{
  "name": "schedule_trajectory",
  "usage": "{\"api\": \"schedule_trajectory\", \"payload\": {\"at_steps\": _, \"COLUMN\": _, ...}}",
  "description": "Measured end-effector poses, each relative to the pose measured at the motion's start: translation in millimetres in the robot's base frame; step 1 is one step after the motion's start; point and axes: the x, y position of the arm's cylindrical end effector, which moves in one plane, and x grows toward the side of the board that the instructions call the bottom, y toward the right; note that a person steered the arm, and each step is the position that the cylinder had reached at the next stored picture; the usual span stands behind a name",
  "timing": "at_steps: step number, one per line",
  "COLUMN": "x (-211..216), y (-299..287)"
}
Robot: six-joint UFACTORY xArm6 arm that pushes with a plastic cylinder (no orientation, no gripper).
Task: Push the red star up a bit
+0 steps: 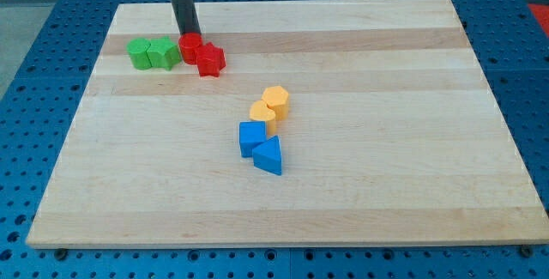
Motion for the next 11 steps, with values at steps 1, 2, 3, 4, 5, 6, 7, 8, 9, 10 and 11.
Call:
{"api": "schedule_trajectory", "payload": {"at_steps": 1, "x": 0.4, "y": 0.0}}
{"api": "schedule_trajectory", "payload": {"at_steps": 2, "x": 0.4, "y": 0.2}}
{"api": "schedule_trajectory", "payload": {"at_steps": 3, "x": -1.2, "y": 34.8}}
{"api": "schedule_trajectory", "payload": {"at_steps": 4, "x": -1.3, "y": 99.2}}
{"api": "schedule_trajectory", "payload": {"at_steps": 5, "x": 2.1, "y": 160.0}}
{"api": "schedule_trajectory", "payload": {"at_steps": 6, "x": 28.6, "y": 178.2}}
{"api": "schedule_trajectory", "payload": {"at_steps": 7, "x": 61.9, "y": 173.6}}
{"api": "schedule_trajectory", "payload": {"at_steps": 8, "x": 77.4, "y": 147.8}}
{"api": "schedule_trajectory", "payload": {"at_steps": 9, "x": 82.8, "y": 114.6}}
{"api": "schedule_trajectory", "payload": {"at_steps": 10, "x": 100.7, "y": 84.9}}
{"api": "schedule_trajectory", "payload": {"at_steps": 11, "x": 117.9, "y": 48.1}}
